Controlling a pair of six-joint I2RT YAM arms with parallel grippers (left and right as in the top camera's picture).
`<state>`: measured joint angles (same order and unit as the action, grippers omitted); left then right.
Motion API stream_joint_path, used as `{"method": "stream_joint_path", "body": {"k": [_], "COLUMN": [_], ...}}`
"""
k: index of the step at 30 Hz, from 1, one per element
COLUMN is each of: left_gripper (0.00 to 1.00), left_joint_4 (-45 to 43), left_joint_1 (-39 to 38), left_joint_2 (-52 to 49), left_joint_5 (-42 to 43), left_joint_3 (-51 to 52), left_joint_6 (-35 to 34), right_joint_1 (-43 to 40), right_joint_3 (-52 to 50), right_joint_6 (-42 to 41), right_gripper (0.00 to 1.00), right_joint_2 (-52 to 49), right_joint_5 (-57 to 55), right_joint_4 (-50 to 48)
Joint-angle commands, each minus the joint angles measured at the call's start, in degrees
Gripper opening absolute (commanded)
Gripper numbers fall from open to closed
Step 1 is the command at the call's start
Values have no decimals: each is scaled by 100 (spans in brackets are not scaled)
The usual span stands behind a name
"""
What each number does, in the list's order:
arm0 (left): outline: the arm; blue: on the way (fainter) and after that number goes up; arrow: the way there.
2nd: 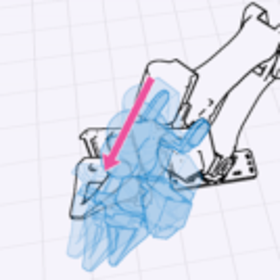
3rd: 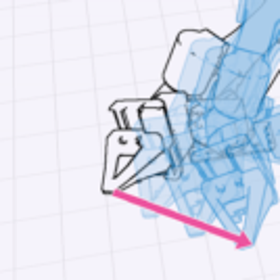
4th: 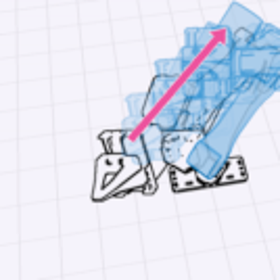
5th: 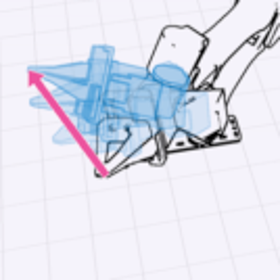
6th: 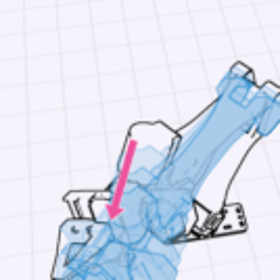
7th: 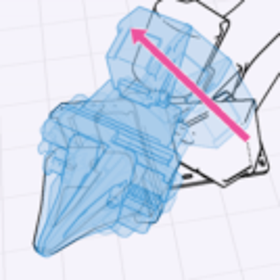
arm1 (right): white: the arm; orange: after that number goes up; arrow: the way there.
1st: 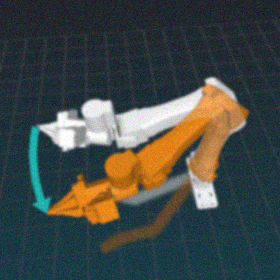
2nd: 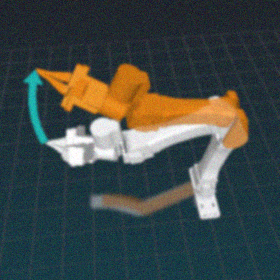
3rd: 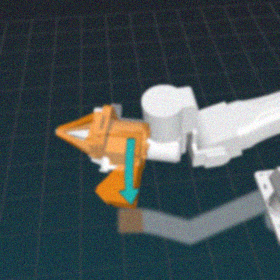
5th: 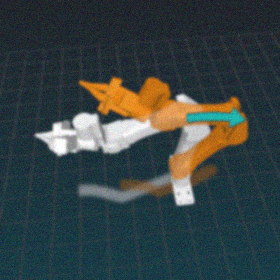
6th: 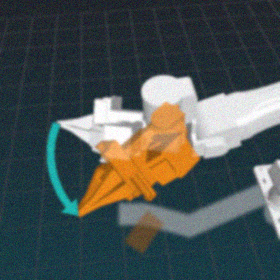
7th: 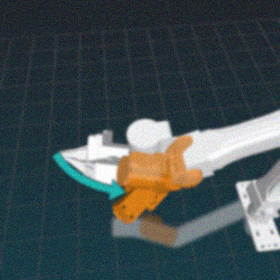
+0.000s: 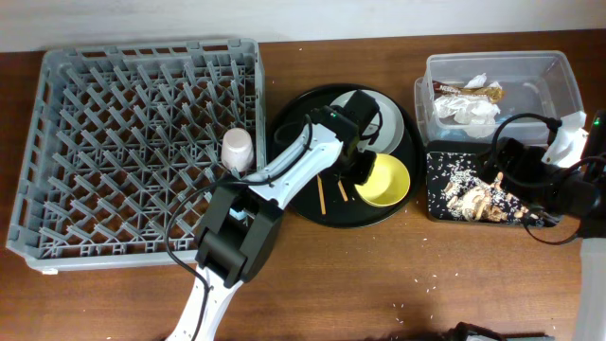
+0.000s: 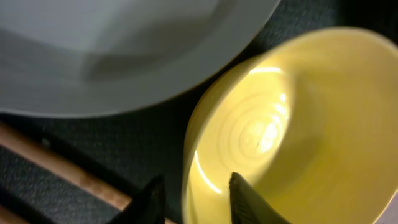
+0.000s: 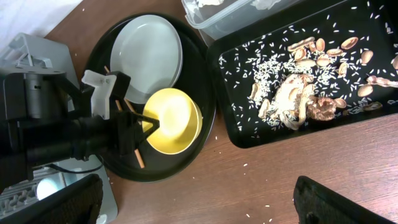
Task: Sort waste into correct bins and load items into the dishwasher rack
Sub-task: 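Grasp the yellow bowl rim and lift it toward the rack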
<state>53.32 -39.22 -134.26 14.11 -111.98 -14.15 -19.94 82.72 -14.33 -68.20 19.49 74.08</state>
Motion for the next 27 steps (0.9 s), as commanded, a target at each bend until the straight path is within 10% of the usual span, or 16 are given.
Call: {"method": "stream_joint_path", "body": {"k": [1, 5, 13, 20, 27], "left_gripper": [26, 0, 0, 0, 0], "left_joint_4": [-109, -149, 804, 2343, 2107], "left_joint_1": [-11, -17, 144, 765, 1495], "left_joint_2": [-4, -4, 245, 776, 804], "left_joint_5": [-39, -39, -116, -3364, -6763], "left_joint_3": [-57, -57, -962, -3169, -3469], "left_joint_6": [0, 2, 221, 402, 529], "right_joint_1": [-39, -39, -39, -39, -39], "right_joint_3": [33, 33, 33, 33, 33], "right_joint_6": [59, 59, 59, 59, 59], "right_gripper": [99, 99, 98, 98, 99], "right_joint_2": [-4, -4, -4, -4, -4], "right_joint_5": [-72, -72, -72, -72, -72], "right_joint_4": [7, 7, 7, 7, 7]}}
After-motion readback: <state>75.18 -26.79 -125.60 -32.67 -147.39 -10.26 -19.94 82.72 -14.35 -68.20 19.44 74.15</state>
